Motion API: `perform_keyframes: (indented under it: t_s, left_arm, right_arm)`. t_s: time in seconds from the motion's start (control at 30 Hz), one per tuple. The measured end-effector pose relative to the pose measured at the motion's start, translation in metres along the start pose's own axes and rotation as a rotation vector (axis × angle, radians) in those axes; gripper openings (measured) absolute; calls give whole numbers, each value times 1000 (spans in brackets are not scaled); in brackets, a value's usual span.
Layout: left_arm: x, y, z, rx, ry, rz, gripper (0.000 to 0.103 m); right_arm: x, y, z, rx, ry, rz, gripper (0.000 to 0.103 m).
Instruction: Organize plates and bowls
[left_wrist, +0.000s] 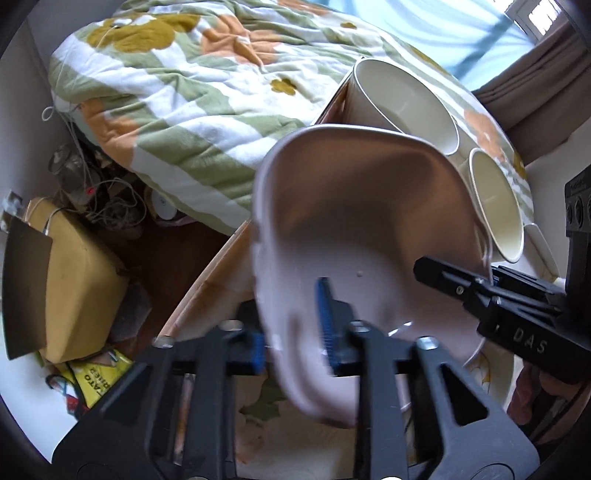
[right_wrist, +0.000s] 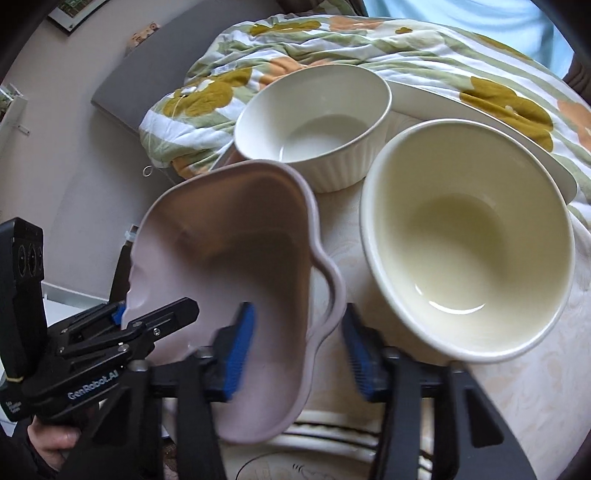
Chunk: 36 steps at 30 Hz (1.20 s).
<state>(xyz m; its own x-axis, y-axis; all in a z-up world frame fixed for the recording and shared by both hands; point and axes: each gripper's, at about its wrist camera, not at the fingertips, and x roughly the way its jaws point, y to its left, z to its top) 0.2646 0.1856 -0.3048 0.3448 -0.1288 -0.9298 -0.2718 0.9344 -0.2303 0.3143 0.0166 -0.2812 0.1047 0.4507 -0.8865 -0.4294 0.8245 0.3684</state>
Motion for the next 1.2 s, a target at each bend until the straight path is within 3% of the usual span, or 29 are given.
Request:
perform_keyframes:
  t_s: [0.1, 0.37, 0.73, 0.97, 1.2]
  left_arm:
    - [0, 0, 2, 14, -4, 7, 12]
    - [-28, -11, 6, 79, -73, 41, 12]
    - [-94, -71, -14, 193, -163, 38, 12]
    - [-123, -149, -61, 289, -198, -3, 12]
    - [-127, -233, -122, 393, -172, -76, 12]
  right_arm:
    - [-2, 0, 0, -9, -12, -39, 16]
    - [-10, 7, -3, -7, -44, -45, 16]
    - [-92, 6, -34, 26, -191, -59, 16]
    - [-168, -23, -91, 79, -288, -102, 16]
    - [-230, -71, -176, 187, -340, -173, 16]
